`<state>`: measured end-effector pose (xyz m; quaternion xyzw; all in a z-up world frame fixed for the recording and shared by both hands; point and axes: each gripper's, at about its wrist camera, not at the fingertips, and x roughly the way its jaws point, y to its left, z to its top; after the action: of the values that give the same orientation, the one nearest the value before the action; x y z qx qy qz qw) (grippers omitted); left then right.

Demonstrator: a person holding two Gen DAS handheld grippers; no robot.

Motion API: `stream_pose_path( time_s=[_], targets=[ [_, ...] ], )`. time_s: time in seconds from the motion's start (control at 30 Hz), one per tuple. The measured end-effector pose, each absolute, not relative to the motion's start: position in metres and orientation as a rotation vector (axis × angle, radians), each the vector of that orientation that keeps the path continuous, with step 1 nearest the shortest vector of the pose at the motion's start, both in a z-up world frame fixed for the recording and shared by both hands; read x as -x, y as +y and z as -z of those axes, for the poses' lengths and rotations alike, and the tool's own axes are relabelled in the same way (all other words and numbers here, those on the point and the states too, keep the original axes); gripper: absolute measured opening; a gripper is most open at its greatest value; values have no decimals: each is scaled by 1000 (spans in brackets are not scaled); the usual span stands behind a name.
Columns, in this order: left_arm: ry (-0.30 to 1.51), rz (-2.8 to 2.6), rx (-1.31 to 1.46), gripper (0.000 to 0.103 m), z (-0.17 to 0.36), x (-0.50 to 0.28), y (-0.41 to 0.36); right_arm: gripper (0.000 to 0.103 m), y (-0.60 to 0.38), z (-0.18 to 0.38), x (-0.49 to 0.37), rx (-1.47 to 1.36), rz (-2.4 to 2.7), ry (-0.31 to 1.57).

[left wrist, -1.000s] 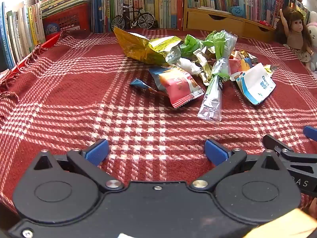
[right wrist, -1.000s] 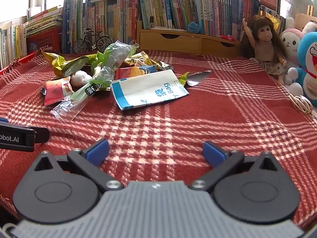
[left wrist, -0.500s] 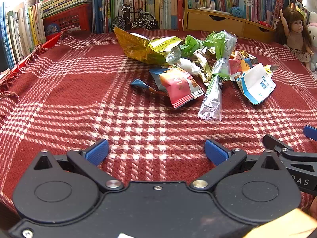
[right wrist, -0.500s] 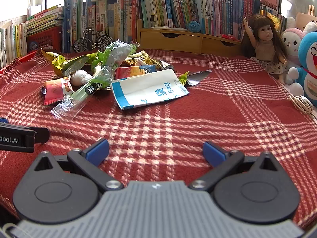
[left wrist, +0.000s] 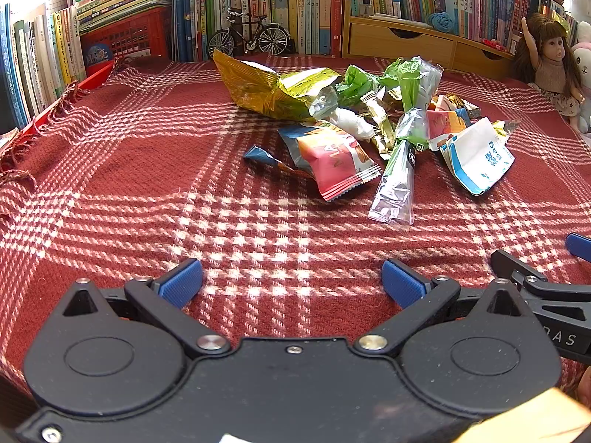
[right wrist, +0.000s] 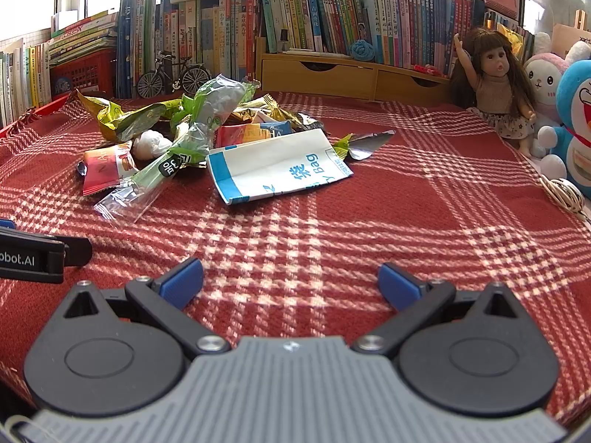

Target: Collect trash

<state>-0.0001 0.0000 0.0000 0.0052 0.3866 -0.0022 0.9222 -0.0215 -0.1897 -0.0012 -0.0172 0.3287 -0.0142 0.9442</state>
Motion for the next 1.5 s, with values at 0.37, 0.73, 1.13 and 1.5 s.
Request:
stream_pose_path(
  time_s=[0.37, 0.73, 1.13, 1.5],
  targets=[
    [795, 5, -11, 103, 0, 0, 0, 103, -189, 2, 22, 35, 28, 670],
    [796, 11, -18, 103, 0, 0, 1, 103, -190, 3, 21, 35, 26, 674],
    [803, 34, -27, 103, -1, -1, 3, 103, -193, 1, 17, 37, -10, 688],
    [805, 40, -28, 103, -2, -4, 3, 103, -191, -5, 17, 86, -45, 654]
  ],
)
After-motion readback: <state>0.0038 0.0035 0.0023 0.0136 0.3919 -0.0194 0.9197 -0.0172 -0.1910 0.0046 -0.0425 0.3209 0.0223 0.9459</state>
